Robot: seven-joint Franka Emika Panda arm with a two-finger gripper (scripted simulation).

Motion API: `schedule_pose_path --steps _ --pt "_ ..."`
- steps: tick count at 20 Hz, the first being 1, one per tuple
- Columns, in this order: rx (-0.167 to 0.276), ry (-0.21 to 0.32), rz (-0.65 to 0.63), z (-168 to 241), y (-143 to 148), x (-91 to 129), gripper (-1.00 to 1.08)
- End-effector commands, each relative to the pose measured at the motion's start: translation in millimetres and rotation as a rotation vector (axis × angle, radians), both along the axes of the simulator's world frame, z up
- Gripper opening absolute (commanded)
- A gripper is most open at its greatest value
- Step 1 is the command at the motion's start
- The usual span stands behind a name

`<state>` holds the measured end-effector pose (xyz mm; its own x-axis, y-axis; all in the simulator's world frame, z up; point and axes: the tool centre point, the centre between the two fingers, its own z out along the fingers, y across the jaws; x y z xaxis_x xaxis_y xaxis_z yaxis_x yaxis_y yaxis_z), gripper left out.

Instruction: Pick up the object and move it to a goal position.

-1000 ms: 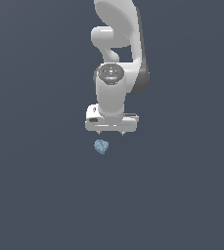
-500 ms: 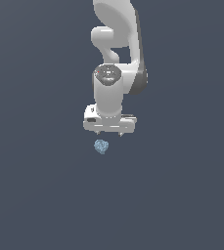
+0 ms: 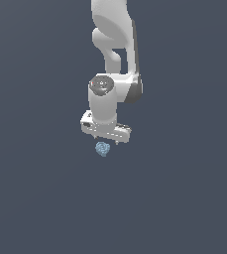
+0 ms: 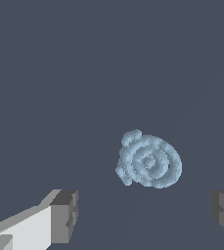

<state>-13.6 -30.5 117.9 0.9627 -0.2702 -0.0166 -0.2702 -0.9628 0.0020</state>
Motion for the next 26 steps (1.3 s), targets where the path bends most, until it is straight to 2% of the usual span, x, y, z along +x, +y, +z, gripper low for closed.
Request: schedule_pose_path --steps 1,10,18,26 --pt "-0.001 -0.005 -0.064 -9.2 -7.1 -0.2 1.0" --pt "-0.004 -0.015 -0.193 -27.3 -21.7 -1.4 1.0" --pt "-0.004 -0.015 -0.196 -33.4 -22.2 -1.8 1.0" --pt "-0.004 -0.016 -0.2 -68.8 -22.6 -2.9 1.0"
